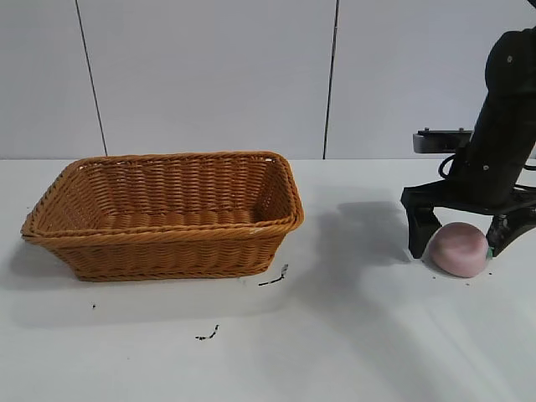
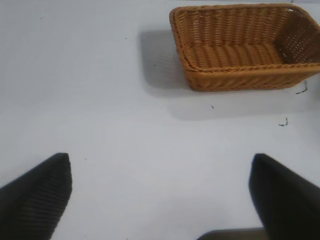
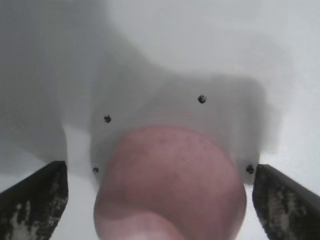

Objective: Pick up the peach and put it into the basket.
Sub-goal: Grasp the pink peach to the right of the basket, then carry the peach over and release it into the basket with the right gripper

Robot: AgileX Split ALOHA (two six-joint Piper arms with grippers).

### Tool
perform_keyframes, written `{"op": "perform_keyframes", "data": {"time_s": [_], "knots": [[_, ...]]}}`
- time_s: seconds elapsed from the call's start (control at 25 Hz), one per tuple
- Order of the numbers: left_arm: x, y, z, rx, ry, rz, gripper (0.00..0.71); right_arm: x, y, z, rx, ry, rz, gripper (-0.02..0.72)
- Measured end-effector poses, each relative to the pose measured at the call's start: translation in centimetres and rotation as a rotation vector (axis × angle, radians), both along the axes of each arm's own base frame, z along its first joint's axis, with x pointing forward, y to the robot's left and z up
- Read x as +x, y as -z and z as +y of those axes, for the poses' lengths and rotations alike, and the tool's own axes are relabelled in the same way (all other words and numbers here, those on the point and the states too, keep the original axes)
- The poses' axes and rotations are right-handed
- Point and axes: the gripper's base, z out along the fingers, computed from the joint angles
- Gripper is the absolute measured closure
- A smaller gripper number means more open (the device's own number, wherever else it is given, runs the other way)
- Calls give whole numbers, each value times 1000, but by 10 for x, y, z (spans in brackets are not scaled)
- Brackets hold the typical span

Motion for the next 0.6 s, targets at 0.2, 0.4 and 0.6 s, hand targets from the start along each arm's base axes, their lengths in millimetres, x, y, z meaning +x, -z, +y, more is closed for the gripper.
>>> {"op": "perform_keyframes", "data": {"time_s": [0.2,0.4,0.6], "knots": [[0,0,0,0,0,0,17,3,-14,0,-1,-3,-16,712],[0,0,0,0,0,0,17,15,-68,2,12,-4,-67,712],[0,0,0,0,0,0,17,27,-136,5,48,-5,-163,712]]}}
